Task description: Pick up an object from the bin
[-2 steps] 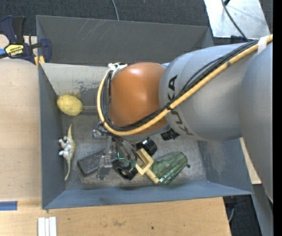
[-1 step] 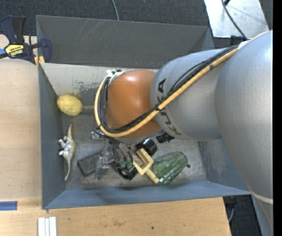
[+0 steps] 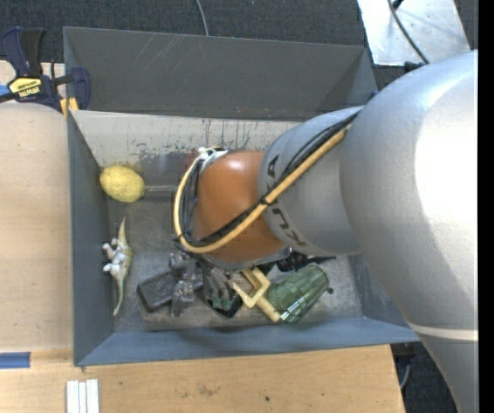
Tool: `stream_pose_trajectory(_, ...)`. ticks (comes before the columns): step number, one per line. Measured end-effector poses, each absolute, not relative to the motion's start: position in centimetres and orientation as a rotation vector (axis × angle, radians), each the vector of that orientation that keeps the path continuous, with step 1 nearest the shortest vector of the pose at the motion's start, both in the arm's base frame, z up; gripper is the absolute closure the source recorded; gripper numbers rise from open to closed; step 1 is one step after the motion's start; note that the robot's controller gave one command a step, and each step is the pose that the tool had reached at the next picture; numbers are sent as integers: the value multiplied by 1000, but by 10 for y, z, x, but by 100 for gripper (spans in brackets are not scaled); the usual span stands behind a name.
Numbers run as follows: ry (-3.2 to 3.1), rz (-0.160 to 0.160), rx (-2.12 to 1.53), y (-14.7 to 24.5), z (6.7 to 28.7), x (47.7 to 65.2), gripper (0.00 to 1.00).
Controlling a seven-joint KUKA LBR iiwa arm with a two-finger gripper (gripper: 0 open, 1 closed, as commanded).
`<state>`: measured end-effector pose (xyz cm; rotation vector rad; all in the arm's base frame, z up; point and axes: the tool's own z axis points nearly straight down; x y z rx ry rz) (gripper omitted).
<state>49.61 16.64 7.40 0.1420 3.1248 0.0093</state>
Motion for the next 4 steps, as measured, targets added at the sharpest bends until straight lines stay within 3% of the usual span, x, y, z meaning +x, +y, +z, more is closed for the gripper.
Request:
stream_pose_trajectory(1,3125,9,142,166,74,496,100)
stream_pose_trajectory(2,3135,1,171,167,199,496,100)
stream_pose_trajectory(3,3135,1,172,167,199,496,100)
stream_pose_trajectory(4,3139,-1,151,184,255,508,100)
